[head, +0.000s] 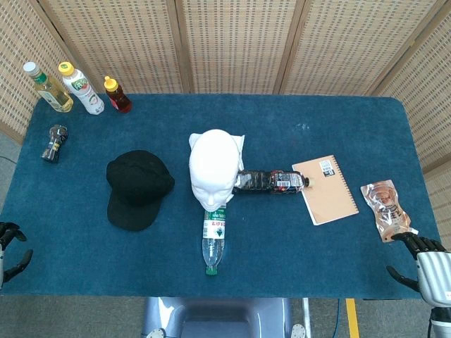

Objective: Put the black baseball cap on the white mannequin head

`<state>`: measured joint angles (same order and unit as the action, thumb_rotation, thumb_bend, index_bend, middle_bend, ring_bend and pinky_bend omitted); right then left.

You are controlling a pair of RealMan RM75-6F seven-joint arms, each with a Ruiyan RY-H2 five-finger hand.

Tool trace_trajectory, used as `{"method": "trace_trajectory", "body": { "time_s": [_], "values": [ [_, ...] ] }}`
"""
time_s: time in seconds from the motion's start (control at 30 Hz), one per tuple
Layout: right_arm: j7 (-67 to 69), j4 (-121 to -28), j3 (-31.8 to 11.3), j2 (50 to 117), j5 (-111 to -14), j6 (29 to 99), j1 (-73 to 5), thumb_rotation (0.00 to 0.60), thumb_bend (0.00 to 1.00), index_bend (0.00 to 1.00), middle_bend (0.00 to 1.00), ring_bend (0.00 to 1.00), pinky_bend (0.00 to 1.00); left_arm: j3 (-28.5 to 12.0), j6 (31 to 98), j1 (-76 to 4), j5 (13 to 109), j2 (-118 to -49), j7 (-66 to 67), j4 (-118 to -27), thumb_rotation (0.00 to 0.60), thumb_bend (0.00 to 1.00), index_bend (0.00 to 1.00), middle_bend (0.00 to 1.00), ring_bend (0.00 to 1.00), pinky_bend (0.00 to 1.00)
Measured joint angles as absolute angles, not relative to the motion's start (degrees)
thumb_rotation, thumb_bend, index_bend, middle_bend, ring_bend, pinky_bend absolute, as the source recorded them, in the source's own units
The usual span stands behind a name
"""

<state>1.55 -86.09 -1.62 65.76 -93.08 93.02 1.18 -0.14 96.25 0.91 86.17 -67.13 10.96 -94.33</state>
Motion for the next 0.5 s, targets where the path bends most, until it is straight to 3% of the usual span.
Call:
{"method": "trace_trajectory", "body": {
  "time_s": [0.5],
  "values": [
    [2.1, -87.2, -1.4, 65.2, -93.8, 93.7, 1.2, 0.600, 0.15, 0.34, 0.39, 0.43, 0.41, -0.9, 95.5, 1.3, 86.5, -67.0, 10.7, -94.7, 0.600, 0.24, 0.49, 0.37, 0.24, 0.42]
  ]
}}
